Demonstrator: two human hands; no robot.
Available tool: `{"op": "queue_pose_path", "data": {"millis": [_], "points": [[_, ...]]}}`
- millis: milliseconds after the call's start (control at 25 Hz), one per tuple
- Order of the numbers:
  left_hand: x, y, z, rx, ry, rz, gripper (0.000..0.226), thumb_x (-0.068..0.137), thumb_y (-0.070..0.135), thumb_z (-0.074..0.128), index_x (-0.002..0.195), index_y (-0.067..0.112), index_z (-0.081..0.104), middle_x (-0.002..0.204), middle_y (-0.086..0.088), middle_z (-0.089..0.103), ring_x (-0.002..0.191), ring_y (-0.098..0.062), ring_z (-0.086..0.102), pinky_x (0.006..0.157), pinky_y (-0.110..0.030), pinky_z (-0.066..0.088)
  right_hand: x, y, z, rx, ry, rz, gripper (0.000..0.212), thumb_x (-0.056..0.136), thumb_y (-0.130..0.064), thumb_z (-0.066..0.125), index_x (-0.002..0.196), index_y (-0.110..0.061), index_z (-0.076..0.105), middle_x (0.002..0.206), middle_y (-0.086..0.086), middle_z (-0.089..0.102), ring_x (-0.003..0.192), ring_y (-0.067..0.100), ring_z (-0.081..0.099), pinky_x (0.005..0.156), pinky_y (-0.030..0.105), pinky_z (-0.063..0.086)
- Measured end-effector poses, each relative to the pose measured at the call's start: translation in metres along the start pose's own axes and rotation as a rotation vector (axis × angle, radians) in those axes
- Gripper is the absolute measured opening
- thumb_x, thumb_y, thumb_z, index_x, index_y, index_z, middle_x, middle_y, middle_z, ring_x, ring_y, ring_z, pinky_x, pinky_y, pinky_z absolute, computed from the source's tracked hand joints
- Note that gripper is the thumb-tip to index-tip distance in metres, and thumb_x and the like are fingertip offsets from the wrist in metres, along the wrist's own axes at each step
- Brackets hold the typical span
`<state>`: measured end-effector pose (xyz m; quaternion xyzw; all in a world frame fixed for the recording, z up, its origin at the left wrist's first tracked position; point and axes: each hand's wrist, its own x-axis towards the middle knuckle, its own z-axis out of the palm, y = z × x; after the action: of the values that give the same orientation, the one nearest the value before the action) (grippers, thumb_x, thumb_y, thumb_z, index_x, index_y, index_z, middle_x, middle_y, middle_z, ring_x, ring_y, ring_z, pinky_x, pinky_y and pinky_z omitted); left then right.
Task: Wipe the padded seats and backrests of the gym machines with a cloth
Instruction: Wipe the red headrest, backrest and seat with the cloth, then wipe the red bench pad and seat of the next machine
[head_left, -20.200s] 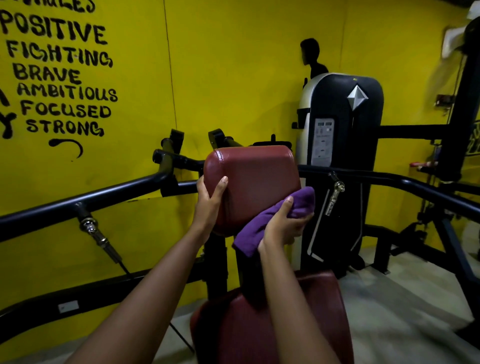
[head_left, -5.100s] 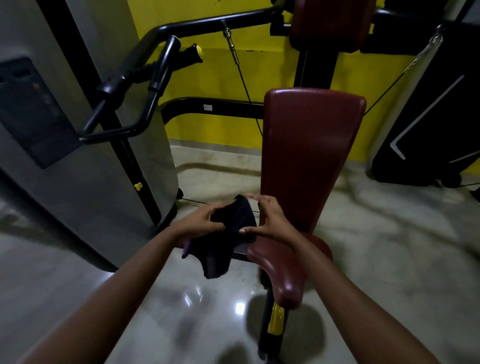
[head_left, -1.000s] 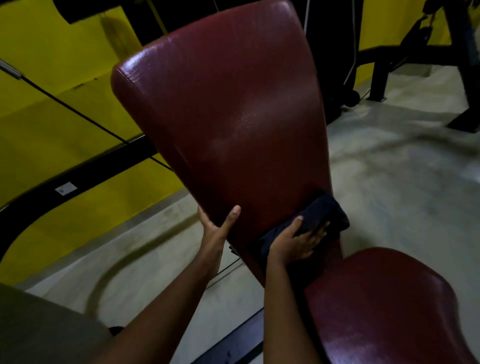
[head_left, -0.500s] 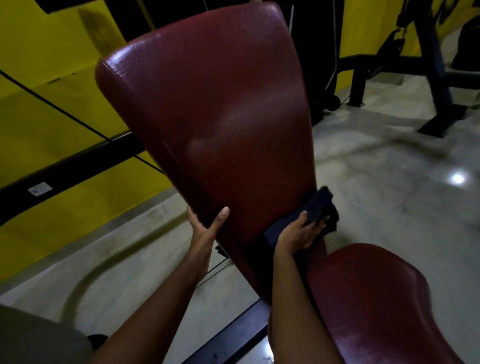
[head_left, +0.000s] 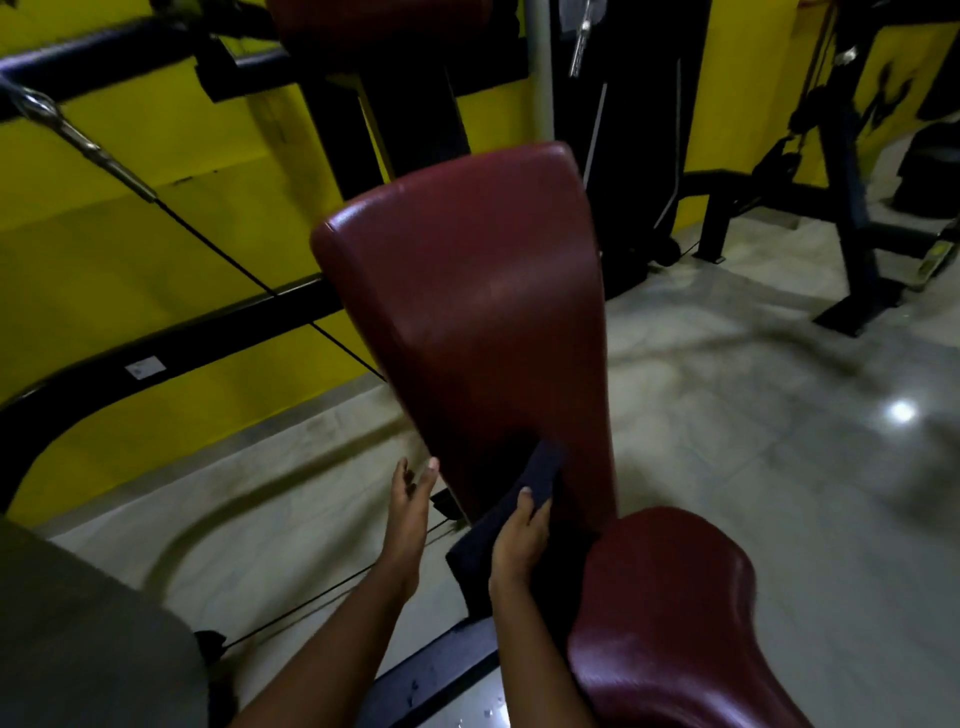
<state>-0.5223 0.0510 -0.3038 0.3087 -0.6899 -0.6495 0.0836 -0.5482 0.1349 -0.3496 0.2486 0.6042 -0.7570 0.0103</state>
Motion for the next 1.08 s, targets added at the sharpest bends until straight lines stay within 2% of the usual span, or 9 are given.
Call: {"op": "queue_pose_path", "data": {"millis": [160,400,480,560,640,720,760,880,1080], "points": [[-0.062,0.027,-0.028,-0.090,0.017,0.007,0.058,0.096,0.046,0.039,0.148,0.025,0.024,0.155,0.001,0.026,0.142,-0.018,0.025,0.110,-0.034,0.021,-0.058,-0.061,-0.049,-0.127,-0.196,-0.038,0.048,0.099,-0.021,0.040,0.143,-0.005,0.029,0.144,0.014,0.040,0.131,0.028,0.039,0.097,0.020,0.028],[-0.182,0.016,-0.056,-0.259,0.095,-0.013,0.052,0.097,0.043,0.039,0.145,0.022,0.032,0.151,0.002,0.033,0.139,-0.015,0.030,0.111,-0.030,0.020,-0.156,-0.084,-0.115,-0.305,-0.511,-0.109,0.034,0.098,-0.016,0.043,0.132,-0.010,0.046,0.128,0.013,0.056,0.118,0.028,0.052,0.101,0.037,0.041],[-0.225,0.000,-0.060,-0.282,0.164,0.002,0.052,0.098,0.041,0.037,0.145,0.020,0.032,0.152,0.002,0.033,0.139,-0.015,0.030,0.111,-0.030,0.020,-0.188,-0.080,-0.141,-0.391,-0.698,-0.125,0.030,0.099,-0.018,0.042,0.128,-0.019,0.046,0.123,0.005,0.059,0.114,0.020,0.055,0.098,0.029,0.043],[-0.273,-0.020,-0.070,-0.310,0.291,0.005,0.051,0.097,0.043,0.038,0.144,0.021,0.035,0.149,0.004,0.036,0.138,-0.014,0.032,0.110,-0.030,0.021,-0.217,-0.081,-0.167,-0.417,-0.897,-0.136,0.025,0.099,-0.012,0.040,0.121,-0.024,0.044,0.109,-0.010,0.058,0.099,0.000,0.055,0.083,0.006,0.040],[-0.330,-0.042,-0.080,-0.369,0.426,0.001,0.053,0.094,0.048,0.043,0.140,0.021,0.043,0.146,0.002,0.042,0.137,-0.018,0.037,0.115,-0.036,0.022,-0.244,-0.082,-0.191,-0.445,-1.062,-0.126,0.024,0.099,-0.010,0.039,0.118,-0.026,0.042,0.104,-0.017,0.054,0.093,-0.007,0.051,0.075,0.000,0.038],[-0.389,-0.063,-0.092,-0.432,0.588,-0.020,0.052,0.095,0.045,0.044,0.135,0.013,0.049,0.147,-0.015,0.039,0.138,-0.032,0.033,0.117,-0.049,0.021,-0.266,-0.068,-0.209,-0.481,-1.216,-0.080,0.025,0.099,-0.013,0.040,0.120,-0.025,0.044,0.111,-0.010,0.055,0.102,0.005,0.054,0.080,0.004,0.040],[-0.420,-0.071,-0.101,-0.467,0.677,-0.042,0.050,0.098,0.040,0.039,0.138,0.010,0.046,0.148,-0.020,0.032,0.139,-0.035,0.028,0.117,-0.048,0.018,-0.282,-0.060,-0.217,-0.499,-1.276,-0.054,0.026,0.099,-0.016,0.041,0.124,-0.022,0.046,0.118,-0.006,0.055,0.109,0.011,0.053,0.088,0.010,0.041],[-0.501,-0.085,-0.134,-0.472,0.895,-0.014,0.047,0.101,0.038,0.028,0.144,0.019,0.037,0.152,-0.002,0.034,0.141,-0.017,0.030,0.111,-0.028,0.020,-0.342,-0.044,-0.229,-0.564,-1.440,0.007,0.041,0.099,-0.026,0.042,0.138,-0.015,0.042,0.136,0.001,0.050,0.123,0.017,0.047,0.104,0.028,0.037],[-0.633,-0.117,-0.192,-0.561,1.282,0.026,0.048,0.101,0.036,0.026,0.146,0.019,0.032,0.151,0.002,0.034,0.139,-0.012,0.030,0.108,-0.024,0.019,-0.482,-0.020,-0.240,-0.603,-1.817,0.051,0.039,0.099,-0.022,0.041,0.135,-0.009,0.043,0.128,-0.003,0.047,0.119,0.012,0.044,0.097,0.021,0.032]]}}
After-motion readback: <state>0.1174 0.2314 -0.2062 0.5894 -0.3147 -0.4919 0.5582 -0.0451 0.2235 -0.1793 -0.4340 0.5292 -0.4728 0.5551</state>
